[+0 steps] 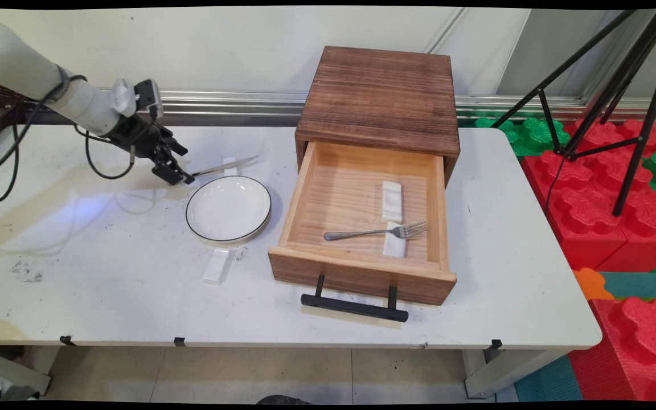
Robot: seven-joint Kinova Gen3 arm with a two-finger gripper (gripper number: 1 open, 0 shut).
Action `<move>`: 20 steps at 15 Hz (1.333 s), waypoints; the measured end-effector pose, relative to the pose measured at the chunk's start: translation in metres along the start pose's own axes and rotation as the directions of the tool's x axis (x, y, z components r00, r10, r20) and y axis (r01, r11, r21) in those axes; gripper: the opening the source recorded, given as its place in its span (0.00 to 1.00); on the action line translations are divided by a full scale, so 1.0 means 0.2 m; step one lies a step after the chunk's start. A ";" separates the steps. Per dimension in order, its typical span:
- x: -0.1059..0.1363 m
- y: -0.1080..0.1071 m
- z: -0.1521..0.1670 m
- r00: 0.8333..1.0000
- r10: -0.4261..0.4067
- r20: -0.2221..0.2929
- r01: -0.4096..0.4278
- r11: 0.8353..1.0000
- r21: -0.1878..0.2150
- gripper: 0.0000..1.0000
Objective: Pick up the knife from the left of the white plate, then place the picked object into the drawer
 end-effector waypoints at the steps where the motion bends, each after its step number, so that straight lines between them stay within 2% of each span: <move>1: 0.00 0.00 0.02 1.000 -0.004 0.000 0.004 1.000 -0.004 1.00; 5: 0.03 -0.02 0.12 1.000 -0.025 -0.011 0.025 0.999 -0.033 1.00; 10: 0.04 -0.03 0.16 0.999 -0.042 -0.032 0.040 0.998 -0.049 1.00; 11: 0.05 -0.03 0.16 0.998 -0.045 -0.036 0.043 0.998 -0.051 0.00; 20: 0.04 -0.05 0.16 0.997 -0.061 -0.050 0.058 0.996 -0.065 0.00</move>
